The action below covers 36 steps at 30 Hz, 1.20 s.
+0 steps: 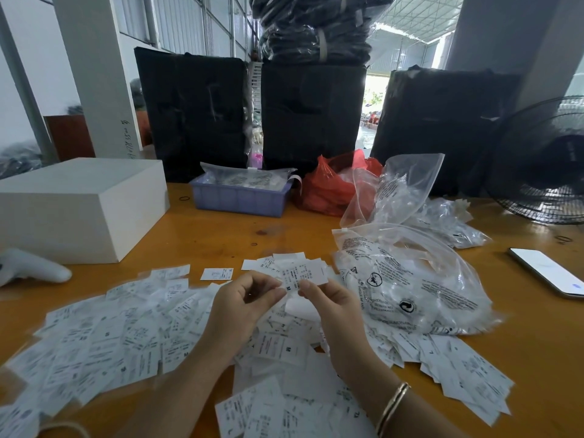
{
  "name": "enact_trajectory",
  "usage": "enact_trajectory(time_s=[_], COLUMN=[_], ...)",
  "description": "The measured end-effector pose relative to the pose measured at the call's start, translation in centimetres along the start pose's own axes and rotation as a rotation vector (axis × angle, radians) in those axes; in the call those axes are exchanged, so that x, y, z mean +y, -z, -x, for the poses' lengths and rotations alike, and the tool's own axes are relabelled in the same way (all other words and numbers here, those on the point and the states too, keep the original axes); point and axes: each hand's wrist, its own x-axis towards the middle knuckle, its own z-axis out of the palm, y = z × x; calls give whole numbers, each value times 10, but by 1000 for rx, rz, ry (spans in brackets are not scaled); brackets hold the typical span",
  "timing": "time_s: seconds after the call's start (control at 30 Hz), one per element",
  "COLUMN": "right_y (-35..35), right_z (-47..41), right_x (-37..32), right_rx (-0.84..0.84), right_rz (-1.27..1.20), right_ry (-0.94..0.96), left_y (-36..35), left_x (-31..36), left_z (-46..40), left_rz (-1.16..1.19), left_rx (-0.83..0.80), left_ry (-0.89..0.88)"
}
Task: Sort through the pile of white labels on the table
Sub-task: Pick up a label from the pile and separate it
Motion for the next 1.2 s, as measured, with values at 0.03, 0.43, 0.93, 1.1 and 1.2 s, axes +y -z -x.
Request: enact_trajectory(time_s=[0.03,0.43,0.93,1.1,1.2], right_y=[0,-1,1,5,5], right_z=[0,1,1,-1,-1], right_x=[0,-2,2,2,2], right_rx=[-2,-1,-18,-72,-33], right_rz=[3,-6,359,527,430], right_ry=[5,46,328,402,393], left_y=[0,-1,2,1,0], left_x=[-1,0,-1,2,5], left_z=[0,0,-1,3,4], left_rz=[-7,5,20,-1,17], left_rx=[-1,-26,10,-105,-103], left_ry=[-3,31,4,17,48])
